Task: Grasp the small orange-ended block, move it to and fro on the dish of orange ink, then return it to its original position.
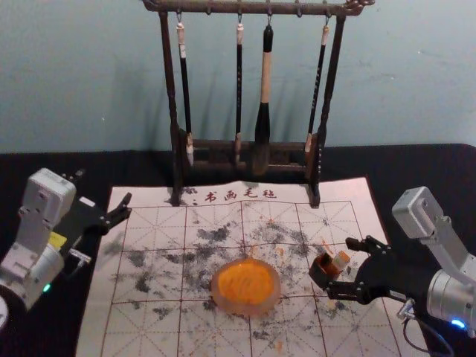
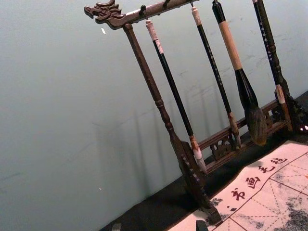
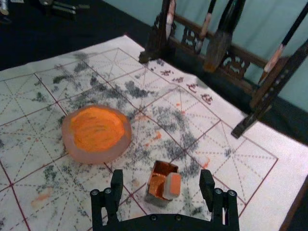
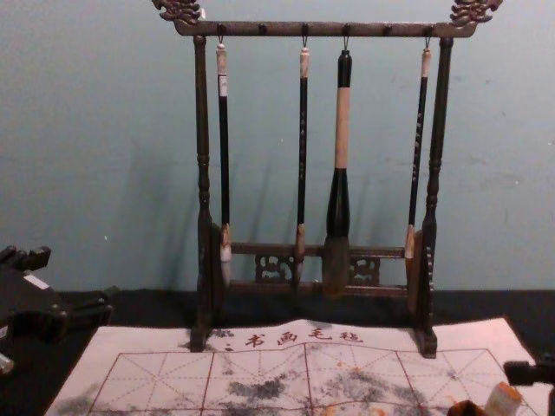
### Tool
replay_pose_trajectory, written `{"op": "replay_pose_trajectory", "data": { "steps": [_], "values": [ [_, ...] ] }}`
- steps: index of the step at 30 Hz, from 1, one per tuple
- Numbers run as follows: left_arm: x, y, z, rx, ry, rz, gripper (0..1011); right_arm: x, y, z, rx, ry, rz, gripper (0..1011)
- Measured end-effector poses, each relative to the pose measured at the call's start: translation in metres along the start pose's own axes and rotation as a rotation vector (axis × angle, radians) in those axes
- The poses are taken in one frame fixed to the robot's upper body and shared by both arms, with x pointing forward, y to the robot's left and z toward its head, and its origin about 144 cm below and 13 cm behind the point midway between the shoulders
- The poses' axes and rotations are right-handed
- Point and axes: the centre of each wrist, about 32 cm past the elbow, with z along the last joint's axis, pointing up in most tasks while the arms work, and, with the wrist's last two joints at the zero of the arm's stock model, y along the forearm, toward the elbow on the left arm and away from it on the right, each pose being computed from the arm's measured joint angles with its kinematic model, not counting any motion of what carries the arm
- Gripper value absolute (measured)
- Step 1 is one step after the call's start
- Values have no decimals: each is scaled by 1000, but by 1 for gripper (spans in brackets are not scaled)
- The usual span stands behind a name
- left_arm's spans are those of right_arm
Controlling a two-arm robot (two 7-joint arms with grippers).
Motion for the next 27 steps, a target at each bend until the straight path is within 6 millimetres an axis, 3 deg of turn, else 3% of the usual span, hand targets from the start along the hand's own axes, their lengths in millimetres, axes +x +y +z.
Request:
{"op": "replay_pose_trajectory", "data": {
  "steps": [10, 17, 27],
  "values": [
    [0, 0, 0, 0, 0, 0, 1001, -11, 3, 5, 117, -77, -109, 1002],
    [0, 0, 0, 0, 0, 0, 1001, -15, 1, 10, 227, -104, -290, 1002],
    [0, 0, 0, 0, 0, 0, 1002, -23, 15, -16, 192, -77, -544, 1002]
  ]
}}
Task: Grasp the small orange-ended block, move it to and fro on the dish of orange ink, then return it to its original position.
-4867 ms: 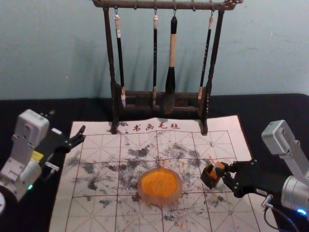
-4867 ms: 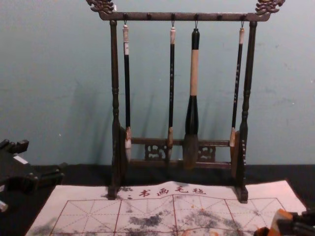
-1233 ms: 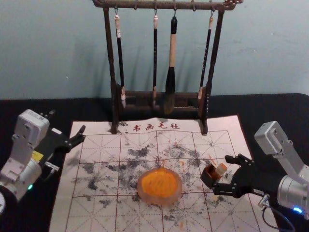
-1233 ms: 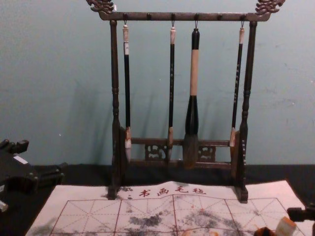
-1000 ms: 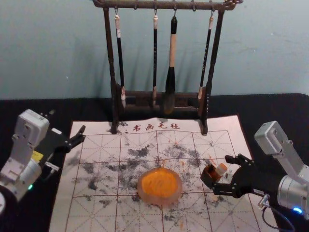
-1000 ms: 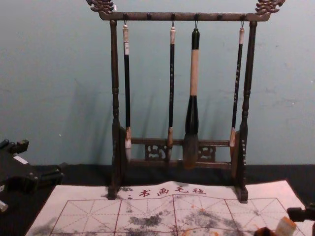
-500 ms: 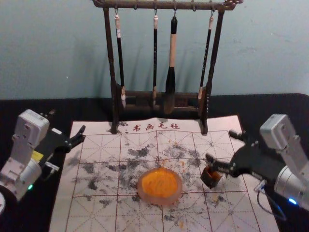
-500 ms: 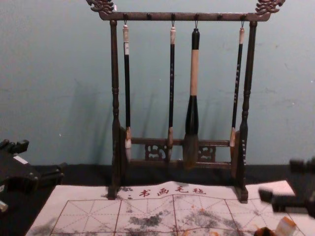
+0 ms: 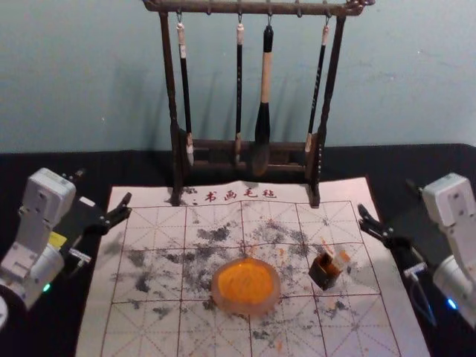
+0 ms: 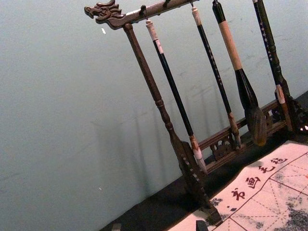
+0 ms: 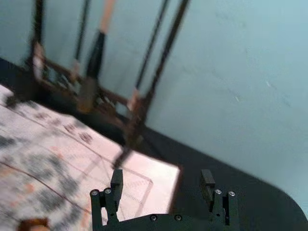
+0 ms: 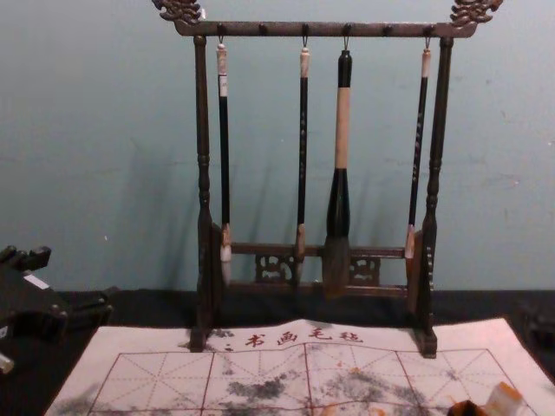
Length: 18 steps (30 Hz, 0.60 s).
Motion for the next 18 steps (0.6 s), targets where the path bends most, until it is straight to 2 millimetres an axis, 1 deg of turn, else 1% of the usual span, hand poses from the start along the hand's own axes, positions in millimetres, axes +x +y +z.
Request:
{"op": "replay_pose_trajectory", "data": {
  "steps": [4, 9, 12, 18],
  "values": [
    [0, 0, 0, 0, 0, 0, 1001, -5, 2, -18, -64, 7, -57, 1002],
    [0, 0, 0, 0, 0, 0, 1001, -10, 3, -31, -115, 22, -85, 1002],
    [0, 0, 0, 0, 0, 0, 1001, -12, 6, -35, -137, 33, -92, 1002],
    [0, 0, 0, 0, 0, 0, 1001, -11, 6, -34, -133, 30, -91, 1002]
  ]
}}
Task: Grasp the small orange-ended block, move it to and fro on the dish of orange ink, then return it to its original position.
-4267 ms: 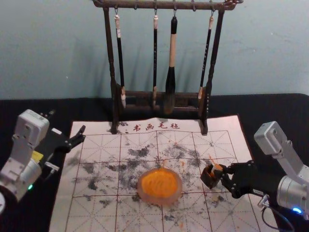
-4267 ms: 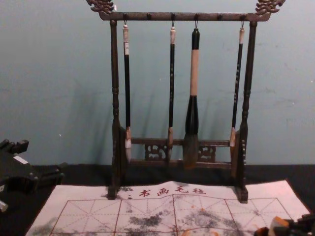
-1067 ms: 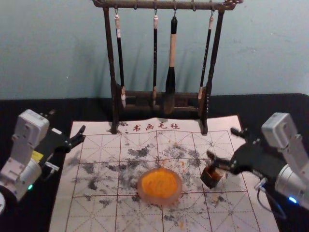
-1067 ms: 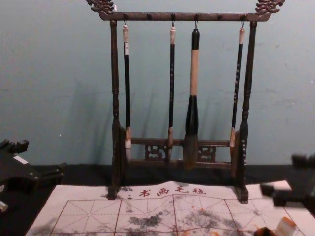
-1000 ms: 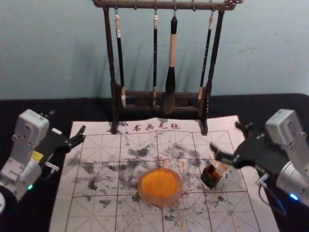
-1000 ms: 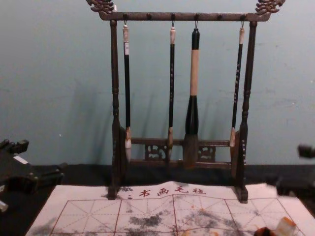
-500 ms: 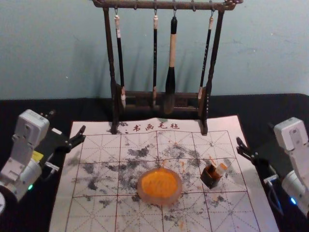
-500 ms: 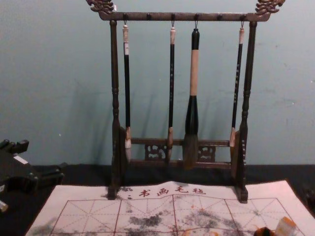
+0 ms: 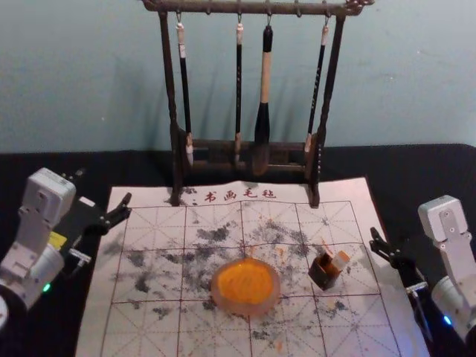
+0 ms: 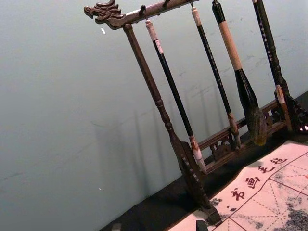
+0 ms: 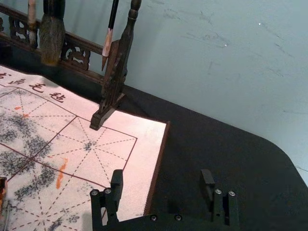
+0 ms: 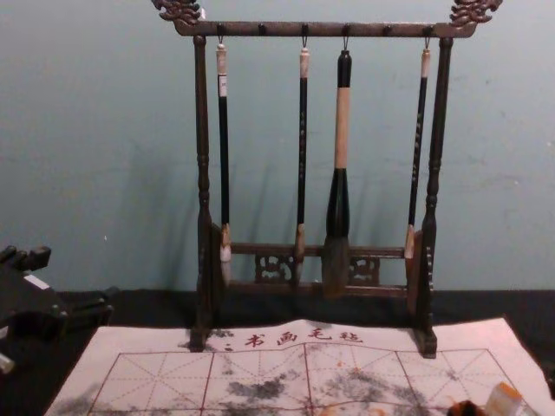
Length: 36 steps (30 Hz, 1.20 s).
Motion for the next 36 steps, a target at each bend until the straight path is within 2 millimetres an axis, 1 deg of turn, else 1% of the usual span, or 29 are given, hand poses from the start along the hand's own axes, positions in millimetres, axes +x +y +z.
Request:
{"op": "replay_pose_trajectory", "data": {
  "steps": [36],
  "values": [
    [0, 0, 0, 0, 0, 0, 1002, 1, -1, 2, 10, -5, 3, 1002]
  ]
}}
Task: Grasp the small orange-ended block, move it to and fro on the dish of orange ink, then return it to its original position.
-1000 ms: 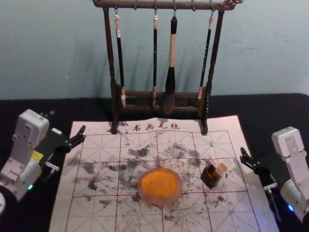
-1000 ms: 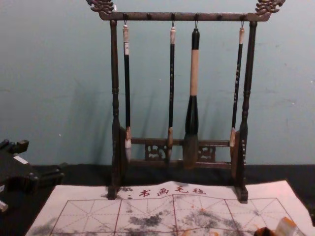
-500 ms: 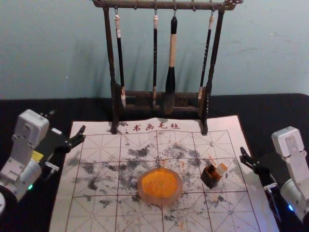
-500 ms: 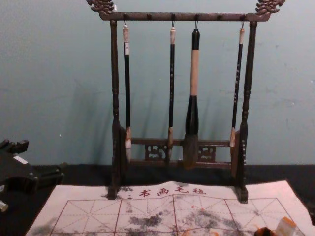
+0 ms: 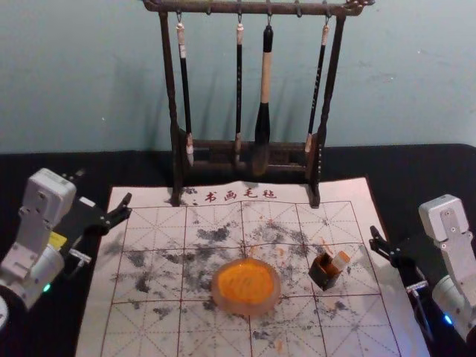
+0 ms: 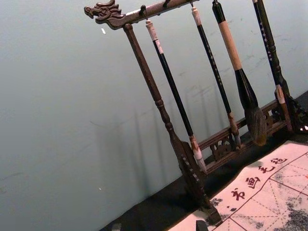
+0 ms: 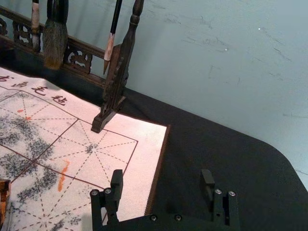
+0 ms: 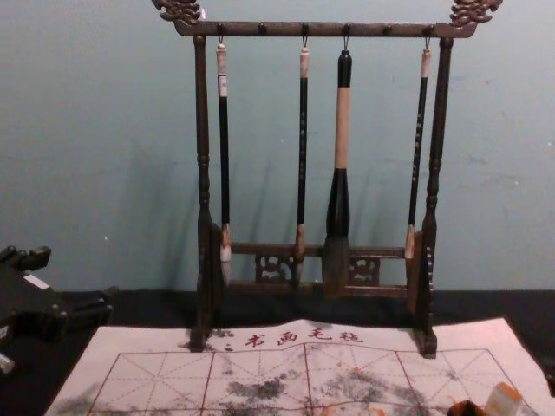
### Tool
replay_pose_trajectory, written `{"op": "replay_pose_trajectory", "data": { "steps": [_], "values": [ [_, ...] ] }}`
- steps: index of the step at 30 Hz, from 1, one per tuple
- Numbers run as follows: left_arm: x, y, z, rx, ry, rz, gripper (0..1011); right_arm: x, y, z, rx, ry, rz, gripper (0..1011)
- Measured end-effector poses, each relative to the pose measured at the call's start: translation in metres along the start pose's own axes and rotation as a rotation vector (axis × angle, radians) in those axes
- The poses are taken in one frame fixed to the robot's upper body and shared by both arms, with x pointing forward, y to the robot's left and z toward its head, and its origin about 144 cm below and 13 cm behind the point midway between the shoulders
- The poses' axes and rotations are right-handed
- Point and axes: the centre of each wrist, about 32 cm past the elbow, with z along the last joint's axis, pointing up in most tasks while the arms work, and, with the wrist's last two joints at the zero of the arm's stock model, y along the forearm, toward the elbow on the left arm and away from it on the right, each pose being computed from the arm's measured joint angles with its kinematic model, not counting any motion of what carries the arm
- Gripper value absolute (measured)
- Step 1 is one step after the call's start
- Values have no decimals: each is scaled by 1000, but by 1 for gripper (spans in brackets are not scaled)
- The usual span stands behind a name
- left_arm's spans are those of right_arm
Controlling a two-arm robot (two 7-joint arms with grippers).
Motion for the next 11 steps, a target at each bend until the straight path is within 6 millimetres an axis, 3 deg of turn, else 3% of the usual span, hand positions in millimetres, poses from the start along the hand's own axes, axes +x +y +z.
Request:
{"op": "replay_pose_trajectory", "data": {
  "steps": [11],
  "values": [
    [0, 0, 0, 0, 0, 0, 1001, 0, 0, 0, 0, 0, 0, 1003]
  ]
}}
